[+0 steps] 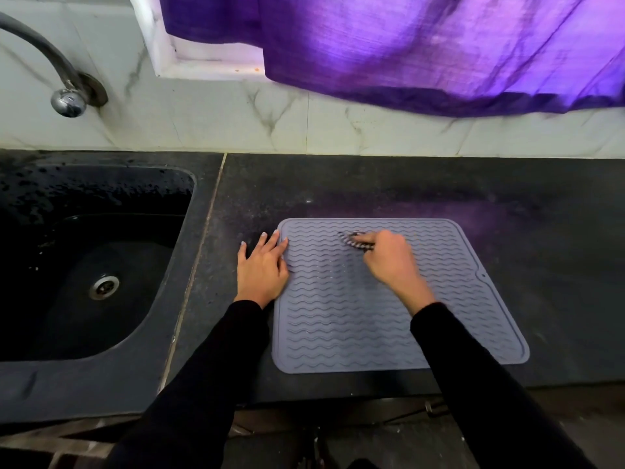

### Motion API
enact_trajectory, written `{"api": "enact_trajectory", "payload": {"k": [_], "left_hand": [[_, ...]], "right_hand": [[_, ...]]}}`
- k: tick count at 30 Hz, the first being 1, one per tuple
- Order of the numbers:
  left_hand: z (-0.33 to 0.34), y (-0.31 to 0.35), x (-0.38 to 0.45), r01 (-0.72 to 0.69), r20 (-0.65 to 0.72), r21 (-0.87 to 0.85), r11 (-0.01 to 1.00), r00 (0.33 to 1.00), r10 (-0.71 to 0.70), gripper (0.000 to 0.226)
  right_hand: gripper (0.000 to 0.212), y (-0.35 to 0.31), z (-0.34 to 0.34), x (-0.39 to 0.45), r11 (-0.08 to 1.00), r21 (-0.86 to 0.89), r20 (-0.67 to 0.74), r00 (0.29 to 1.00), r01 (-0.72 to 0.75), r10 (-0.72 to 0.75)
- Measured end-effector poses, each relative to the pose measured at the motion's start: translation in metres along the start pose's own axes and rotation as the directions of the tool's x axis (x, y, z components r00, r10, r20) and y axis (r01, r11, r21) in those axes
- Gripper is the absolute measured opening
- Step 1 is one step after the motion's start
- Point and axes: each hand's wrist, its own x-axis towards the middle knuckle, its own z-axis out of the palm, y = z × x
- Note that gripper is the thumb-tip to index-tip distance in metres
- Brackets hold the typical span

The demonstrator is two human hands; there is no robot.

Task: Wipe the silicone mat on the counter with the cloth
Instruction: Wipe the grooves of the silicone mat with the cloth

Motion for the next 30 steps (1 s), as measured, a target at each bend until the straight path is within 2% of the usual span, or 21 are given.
{"api": "enact_trajectory", "payload": {"k": [3,5,9,13,16,17,18,19,20,21,22,23,26,28,30], "left_hand": [[-0.003,0.004,-0.006,0.047,-0.025,0.014,0.999,0.999,-0.047,0.044],[-0.003,0.010,-0.015,0.084,-0.002,0.007,0.996,0.996,-0.084,0.046],[0.002,0.016,-0.031,0.073,0.079,0.055,0.996,0.994,-0.077,0.050],[-0.001,0.017,-0.031,0.085,0.117,0.084,0.993,0.989,-0.094,0.049],[-0.004,0.020,-0.032,0.094,0.135,0.108,0.990,0.985,-0.108,0.050],[-0.004,0.020,-0.032,0.092,0.138,0.109,0.990,0.985,-0.107,0.050],[-0.005,0.021,-0.033,0.089,0.139,0.095,0.992,0.985,-0.102,0.050],[-0.006,0.020,-0.034,0.093,0.136,0.057,0.994,0.986,-0.100,0.050],[-0.006,0.020,-0.036,0.107,0.124,0.000,0.994,0.987,-0.106,0.050],[-0.006,0.019,-0.039,0.122,0.104,-0.058,0.991,0.988,-0.116,0.051],[-0.006,0.018,-0.042,0.128,0.084,-0.096,0.987,0.989,-0.121,0.051],[-0.004,0.017,-0.046,0.123,0.069,-0.108,0.987,0.991,-0.116,0.054],[-0.001,0.018,-0.054,0.090,-0.003,-0.100,0.991,0.996,-0.091,0.068],[-0.003,0.024,-0.053,0.003,-0.125,-0.135,0.991,0.992,-0.020,0.055],[-0.005,0.037,-0.047,-0.184,-0.203,-0.192,0.964,0.969,0.144,0.038]], "right_hand": [[0.056,-0.016,0.020,-0.041,0.949,-0.073,0.093,0.950,0.307,-0.300],[0.055,-0.011,0.035,-0.059,0.880,-0.213,0.146,0.904,0.425,-0.401],[0.040,0.007,0.045,-0.065,0.805,-0.354,0.031,0.866,0.476,-0.498],[0.025,0.027,0.036,-0.062,0.730,-0.497,0.039,0.853,0.469,-0.521],[0.024,0.025,0.022,-0.057,0.748,-0.512,0.082,0.892,0.421,-0.445],[0.026,0.028,0.017,-0.051,0.822,-0.452,0.041,0.929,0.346,-0.368],[0.028,0.033,0.008,-0.045,0.916,-0.345,-0.004,0.976,0.205,-0.220],[0.032,0.040,0.000,-0.039,0.991,-0.132,-0.056,0.998,0.016,-0.023],[0.037,0.049,-0.006,-0.032,0.980,0.140,-0.052,0.987,-0.143,0.152],[0.042,0.056,-0.011,-0.030,0.872,0.430,-0.027,0.963,-0.232,0.269],[0.045,0.058,-0.010,-0.033,0.769,0.589,-0.009,0.950,-0.247,0.312],[0.045,0.054,-0.006,-0.038,0.754,0.625,-0.026,0.960,-0.201,0.277],[0.047,0.026,0.014,-0.061,0.951,0.301,-0.080,0.996,0.067,-0.045],[0.050,0.018,0.027,-0.069,0.982,0.131,-0.077,0.989,0.134,-0.125],[0.049,0.020,0.031,-0.070,0.990,0.092,-0.148,0.985,0.105,-0.090]]}}
